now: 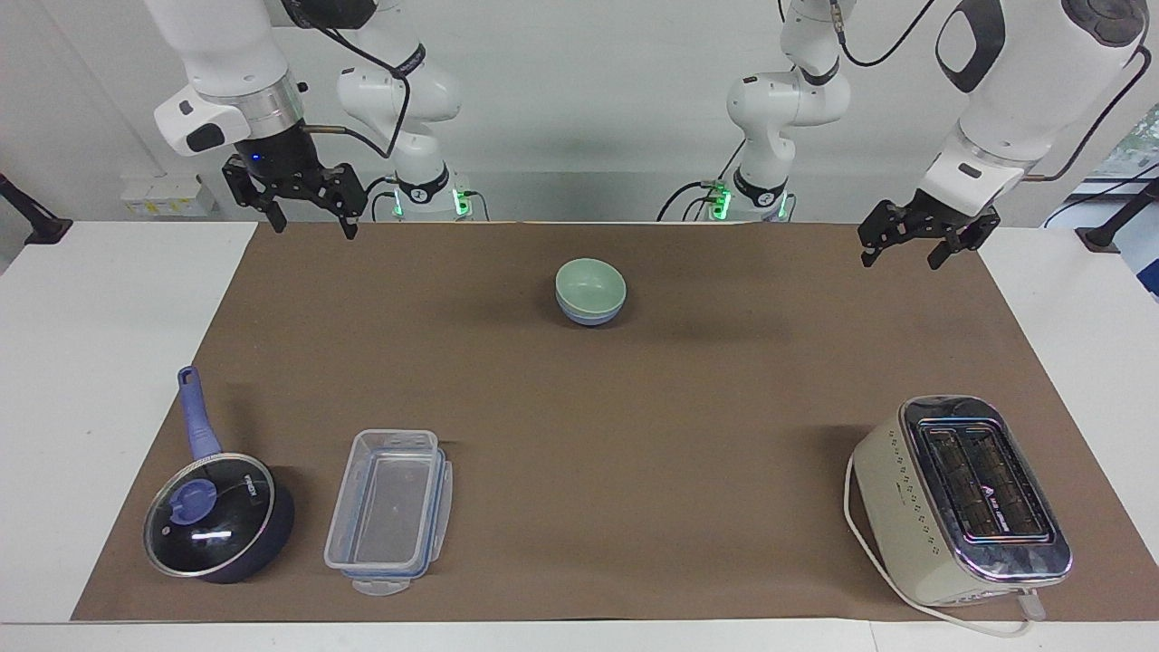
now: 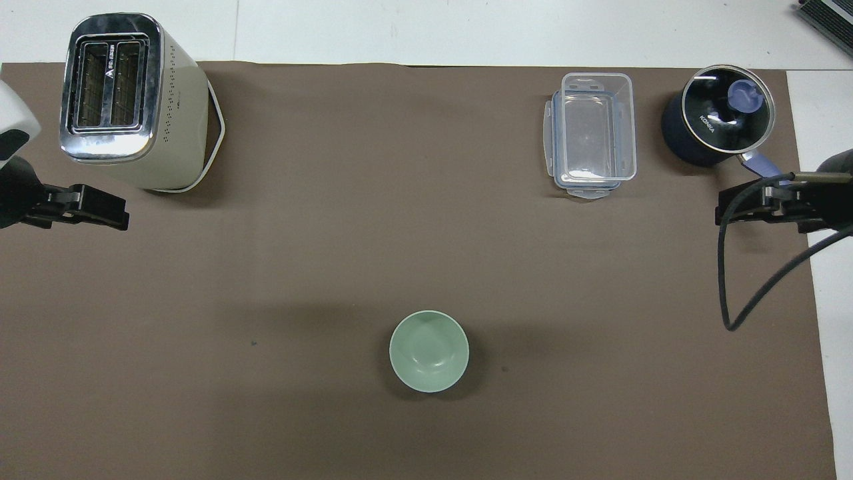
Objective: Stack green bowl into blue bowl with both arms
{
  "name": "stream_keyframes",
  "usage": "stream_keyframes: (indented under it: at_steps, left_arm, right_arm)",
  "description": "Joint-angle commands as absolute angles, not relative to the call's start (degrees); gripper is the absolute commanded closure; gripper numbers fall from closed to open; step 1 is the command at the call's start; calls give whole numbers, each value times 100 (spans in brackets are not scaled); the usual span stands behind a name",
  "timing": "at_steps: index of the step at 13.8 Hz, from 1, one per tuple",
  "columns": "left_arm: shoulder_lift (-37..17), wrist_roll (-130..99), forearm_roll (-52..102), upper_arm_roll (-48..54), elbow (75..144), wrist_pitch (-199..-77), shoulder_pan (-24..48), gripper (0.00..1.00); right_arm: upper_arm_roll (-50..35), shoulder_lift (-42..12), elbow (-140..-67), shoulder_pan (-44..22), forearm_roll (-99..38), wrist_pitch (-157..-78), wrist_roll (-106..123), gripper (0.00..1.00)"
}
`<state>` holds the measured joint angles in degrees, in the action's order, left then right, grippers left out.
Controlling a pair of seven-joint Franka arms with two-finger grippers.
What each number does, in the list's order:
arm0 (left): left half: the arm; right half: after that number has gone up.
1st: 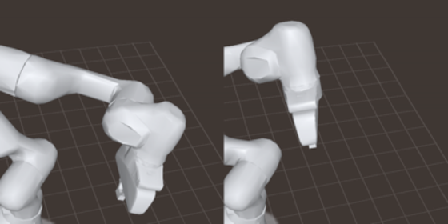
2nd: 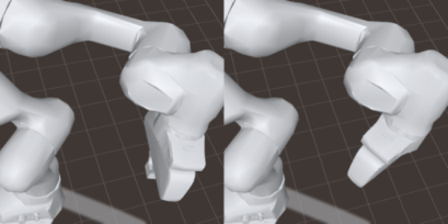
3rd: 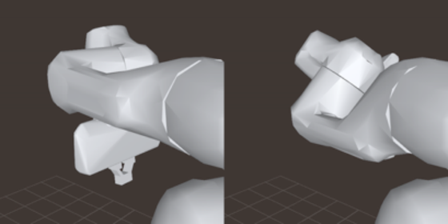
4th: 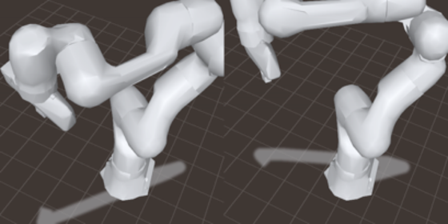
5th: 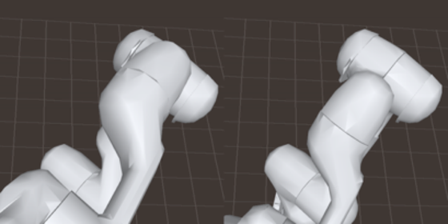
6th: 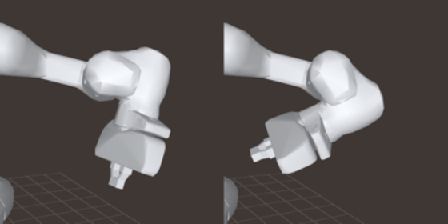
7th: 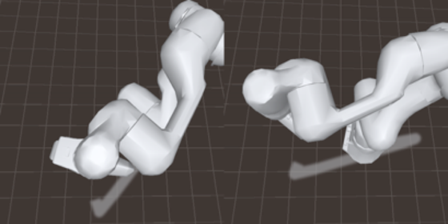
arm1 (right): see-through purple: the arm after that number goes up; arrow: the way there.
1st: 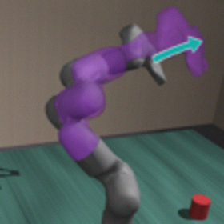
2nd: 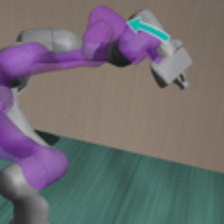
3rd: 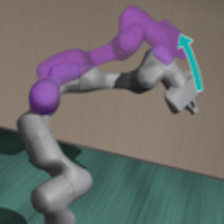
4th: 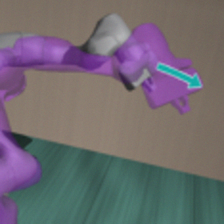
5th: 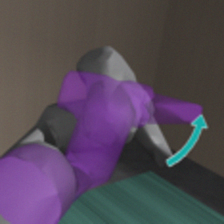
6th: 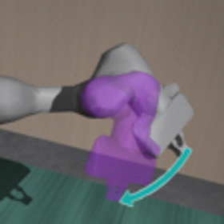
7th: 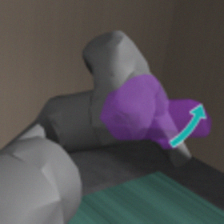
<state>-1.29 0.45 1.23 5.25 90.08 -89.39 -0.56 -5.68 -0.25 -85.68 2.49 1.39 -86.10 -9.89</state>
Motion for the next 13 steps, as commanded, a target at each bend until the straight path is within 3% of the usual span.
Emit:
stream_keyframes:
  at_steps: [1, 13]
  left_arm:
    - [-141, -9, 44, 580, 8965, -8921, -123, 0]
    - [-141, -9, 44, 580, 8965, -8921, -123, 0]
  right_arm:
    - [-615, 123, -8736, 325, 141, -8604, -861, 0]
    - [-615, 88, -8719, 325, 158, -8692, -923, 0]
